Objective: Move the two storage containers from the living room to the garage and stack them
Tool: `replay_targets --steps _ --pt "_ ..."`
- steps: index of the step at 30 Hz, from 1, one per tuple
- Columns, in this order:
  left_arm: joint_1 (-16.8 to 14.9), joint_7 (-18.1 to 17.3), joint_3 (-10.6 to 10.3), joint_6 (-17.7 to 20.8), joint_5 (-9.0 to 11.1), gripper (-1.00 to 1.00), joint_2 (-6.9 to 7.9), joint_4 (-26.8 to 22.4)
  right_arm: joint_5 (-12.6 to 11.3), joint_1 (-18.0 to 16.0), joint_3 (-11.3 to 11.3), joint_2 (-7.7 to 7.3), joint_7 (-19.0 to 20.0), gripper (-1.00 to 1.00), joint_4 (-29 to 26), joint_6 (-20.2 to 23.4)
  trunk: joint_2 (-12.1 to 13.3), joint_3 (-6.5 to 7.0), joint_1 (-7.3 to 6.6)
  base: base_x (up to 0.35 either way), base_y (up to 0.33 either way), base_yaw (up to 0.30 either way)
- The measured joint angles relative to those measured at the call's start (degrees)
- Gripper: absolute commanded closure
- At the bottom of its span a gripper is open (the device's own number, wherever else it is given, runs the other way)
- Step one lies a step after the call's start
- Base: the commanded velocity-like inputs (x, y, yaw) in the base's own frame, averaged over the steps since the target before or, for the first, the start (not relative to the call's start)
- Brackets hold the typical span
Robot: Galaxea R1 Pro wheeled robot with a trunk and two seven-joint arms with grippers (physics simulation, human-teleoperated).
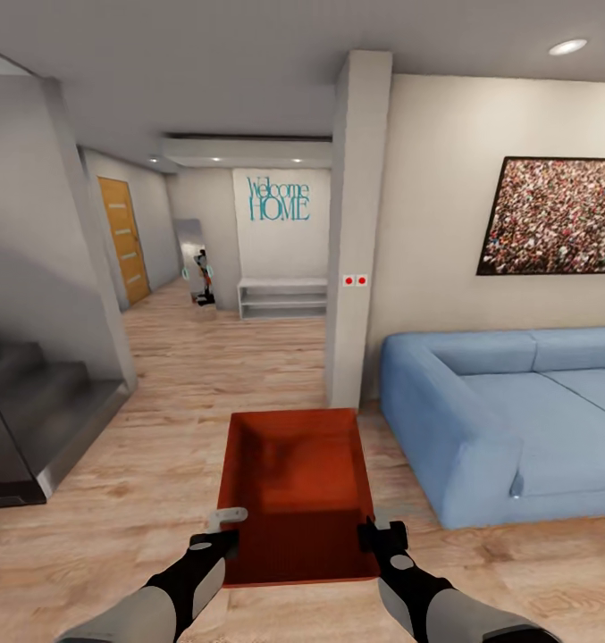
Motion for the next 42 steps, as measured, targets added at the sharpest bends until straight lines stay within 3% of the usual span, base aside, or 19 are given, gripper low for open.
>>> replay_targets --steps 23,34,42 --pt "0.0 0.0 -0.1 -0.7 0.5 1.00 -0.03 0.2 0.5 0.0 -0.1 -0.04 0.0 1.00 -0.2 -0.1 0.0 0.00 0.00 0.000 0.000 0.273" --pt "0.0 0.0 -0.2 -1.1 0.8 1.00 -0.03 0.4 0.7 0.0 -0.1 -0.07 0.0 1.00 -0.3 -0.1 0.0 0.00 -0.01 0.037 0.000 0.025" --pt "0.0 0.0 -0.1 -1.0 0.6 1.00 -0.04 0.4 0.5 0.0 0.1 -0.07 0.0 1.00 -0.3 -0.1 0.0 0.00 -0.03 0.268 0.000 0.000"
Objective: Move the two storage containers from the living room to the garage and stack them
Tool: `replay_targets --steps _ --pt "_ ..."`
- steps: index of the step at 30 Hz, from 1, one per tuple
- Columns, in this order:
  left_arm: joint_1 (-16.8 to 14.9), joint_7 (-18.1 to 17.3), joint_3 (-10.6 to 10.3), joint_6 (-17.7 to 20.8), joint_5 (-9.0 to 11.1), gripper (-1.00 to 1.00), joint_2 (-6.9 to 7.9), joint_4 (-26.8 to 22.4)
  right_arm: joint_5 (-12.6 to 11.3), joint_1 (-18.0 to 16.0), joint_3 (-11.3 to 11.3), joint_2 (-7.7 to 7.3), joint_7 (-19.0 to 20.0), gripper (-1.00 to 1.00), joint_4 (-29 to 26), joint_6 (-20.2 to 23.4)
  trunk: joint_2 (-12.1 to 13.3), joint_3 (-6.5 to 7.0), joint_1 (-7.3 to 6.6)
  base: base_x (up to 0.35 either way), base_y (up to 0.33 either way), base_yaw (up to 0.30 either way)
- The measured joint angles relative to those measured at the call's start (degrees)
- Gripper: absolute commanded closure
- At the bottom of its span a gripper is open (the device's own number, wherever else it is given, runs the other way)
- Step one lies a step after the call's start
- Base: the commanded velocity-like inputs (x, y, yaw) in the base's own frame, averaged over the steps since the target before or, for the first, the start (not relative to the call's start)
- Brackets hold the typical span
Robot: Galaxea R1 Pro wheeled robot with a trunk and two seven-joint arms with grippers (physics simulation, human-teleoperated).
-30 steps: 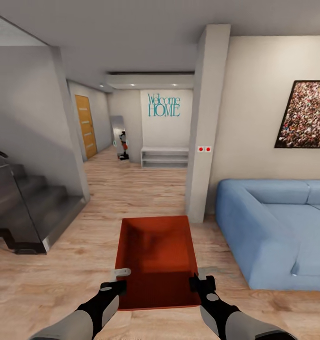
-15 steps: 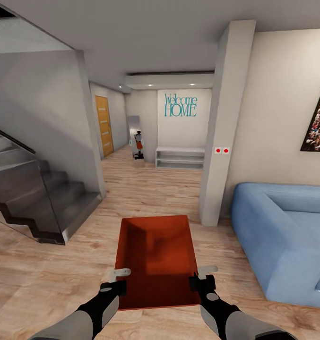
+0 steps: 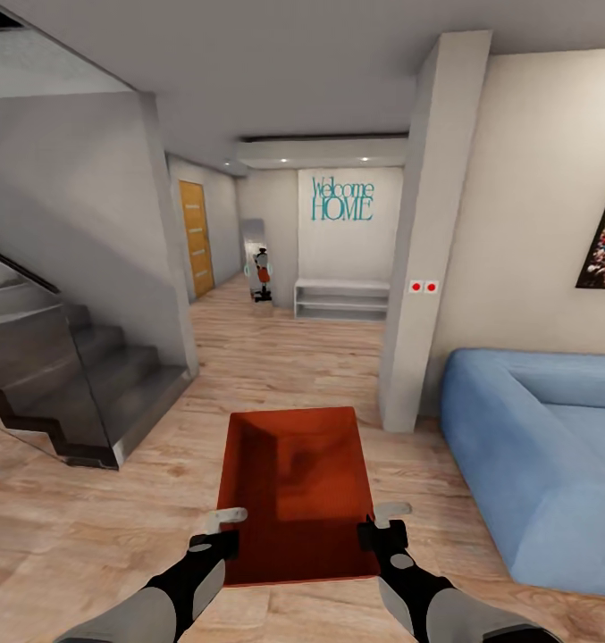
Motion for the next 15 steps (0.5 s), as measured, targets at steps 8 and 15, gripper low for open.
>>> replay_targets --steps 8,15 --pt "0.0 0.0 0.0 0.0 0.0 1.00 0.00 0.0 0.0 0.0 0.0 0.00 0.0 1.00 0.0 0.0 0.0 0.00 0.00 0.320 0.000 0.000" --pt "0.0 0.0 0.0 0.0 0.0 1.00 0.00 0.0 0.0 0.0 0.0 0.00 0.0 1.00 0.0 0.0 0.0 0.00 0.00 0.322 0.000 0.000"
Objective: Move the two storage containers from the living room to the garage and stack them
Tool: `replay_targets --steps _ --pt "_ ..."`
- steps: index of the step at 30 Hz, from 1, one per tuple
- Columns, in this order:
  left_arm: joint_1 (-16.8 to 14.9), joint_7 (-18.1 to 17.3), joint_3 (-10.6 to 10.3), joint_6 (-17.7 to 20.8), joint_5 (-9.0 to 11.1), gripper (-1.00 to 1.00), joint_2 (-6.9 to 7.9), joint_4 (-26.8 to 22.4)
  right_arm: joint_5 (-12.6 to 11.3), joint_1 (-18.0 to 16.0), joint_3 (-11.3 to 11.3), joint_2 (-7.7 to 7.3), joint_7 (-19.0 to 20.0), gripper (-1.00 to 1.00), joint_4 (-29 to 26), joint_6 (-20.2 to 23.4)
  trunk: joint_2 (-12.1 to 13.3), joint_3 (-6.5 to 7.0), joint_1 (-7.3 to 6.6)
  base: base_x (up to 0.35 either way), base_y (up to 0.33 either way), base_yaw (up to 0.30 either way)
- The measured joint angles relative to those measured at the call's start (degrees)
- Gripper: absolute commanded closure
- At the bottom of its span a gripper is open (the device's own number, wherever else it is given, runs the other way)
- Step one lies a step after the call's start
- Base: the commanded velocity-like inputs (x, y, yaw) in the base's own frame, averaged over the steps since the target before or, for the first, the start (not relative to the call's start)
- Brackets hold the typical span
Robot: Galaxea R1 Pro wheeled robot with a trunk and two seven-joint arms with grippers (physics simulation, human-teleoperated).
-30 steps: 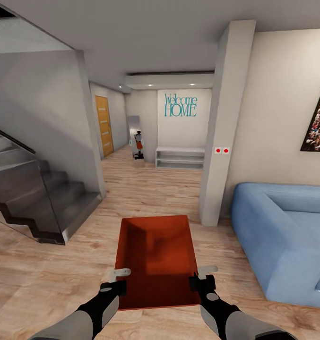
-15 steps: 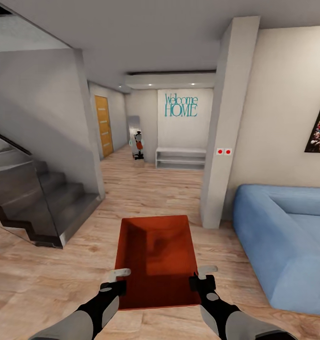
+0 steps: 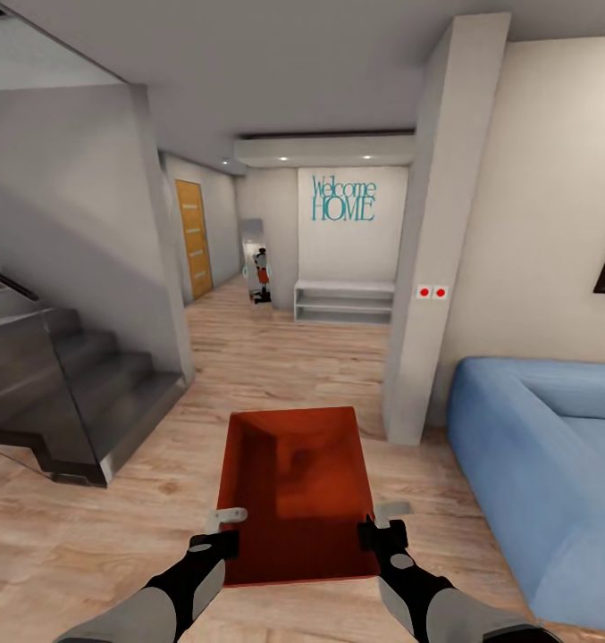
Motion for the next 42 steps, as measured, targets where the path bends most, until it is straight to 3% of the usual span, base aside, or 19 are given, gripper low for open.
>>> replay_targets --steps 14,36,42 --pt "0.0 0.0 0.0 0.0 0.0 1.00 0.01 0.0 0.0 0.0 0.0 0.01 0.0 1.00 0.0 0.0 0.0 0.00 0.00 0.322 0.000 0.022" --pt "0.0 -0.1 0.0 0.0 0.0 1.00 0.04 0.1 -0.2 0.0 0.2 0.03 0.0 1.00 0.1 0.0 0.0 0.00 0.00 0.322 0.000 0.281" --pt "0.0 -0.1 -0.1 -0.1 0.1 1.00 0.04 0.1 -0.2 0.0 0.2 0.03 0.0 1.00 0.0 0.0 0.0 0.00 0.00 0.322 0.000 0.076"
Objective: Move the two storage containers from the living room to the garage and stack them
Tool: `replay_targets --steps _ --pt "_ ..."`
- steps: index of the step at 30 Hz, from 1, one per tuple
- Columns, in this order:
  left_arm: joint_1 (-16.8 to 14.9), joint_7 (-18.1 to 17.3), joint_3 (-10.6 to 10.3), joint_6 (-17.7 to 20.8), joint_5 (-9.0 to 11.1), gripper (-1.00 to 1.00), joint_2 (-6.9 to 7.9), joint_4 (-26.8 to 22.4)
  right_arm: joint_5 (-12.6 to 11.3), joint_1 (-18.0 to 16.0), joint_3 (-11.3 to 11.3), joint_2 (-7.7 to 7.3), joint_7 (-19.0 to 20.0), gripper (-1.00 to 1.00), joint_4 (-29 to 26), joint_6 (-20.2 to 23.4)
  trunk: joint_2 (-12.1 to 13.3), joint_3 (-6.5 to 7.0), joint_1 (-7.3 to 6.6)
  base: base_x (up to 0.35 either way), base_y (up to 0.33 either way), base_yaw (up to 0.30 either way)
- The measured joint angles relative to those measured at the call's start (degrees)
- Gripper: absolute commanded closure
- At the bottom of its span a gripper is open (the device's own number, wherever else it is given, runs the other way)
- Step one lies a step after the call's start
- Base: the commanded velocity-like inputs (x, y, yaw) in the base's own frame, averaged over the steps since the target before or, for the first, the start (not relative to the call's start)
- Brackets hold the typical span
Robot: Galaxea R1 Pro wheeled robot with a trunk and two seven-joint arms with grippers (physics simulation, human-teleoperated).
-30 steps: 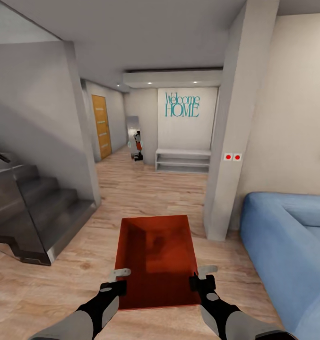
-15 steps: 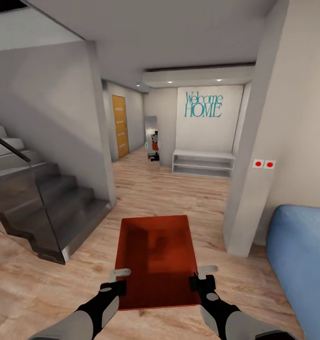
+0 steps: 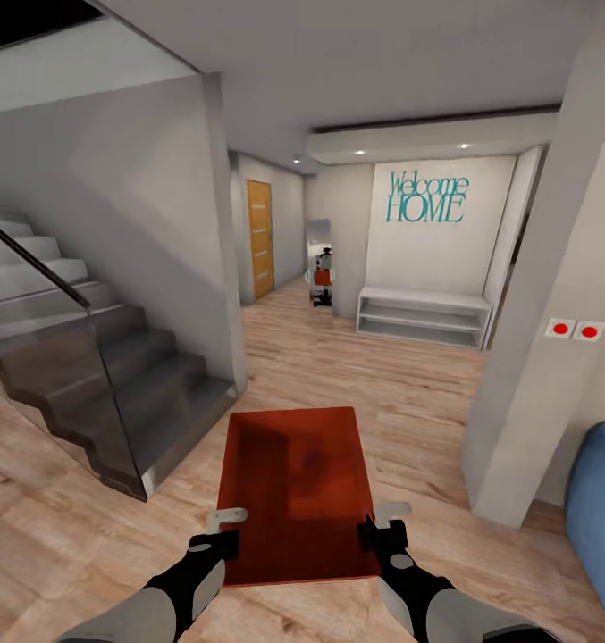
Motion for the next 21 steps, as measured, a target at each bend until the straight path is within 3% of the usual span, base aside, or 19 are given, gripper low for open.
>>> replay_targets --steps 12,21 --pt "0.0 0.0 0.0 0.0 0.0 1.00 0.00 -0.1 0.1 0.0 -0.1 0.00 0.0 1.00 0.0 0.0 0.0 0.00 0.00 0.322 0.000 -0.122" --pt "0.0 0.0 -0.1 0.0 0.1 1.00 0.04 -0.1 0.1 0.0 -0.1 0.04 -0.1 1.00 0.0 0.1 0.0 0.00 0.00 0.322 0.000 -0.015"
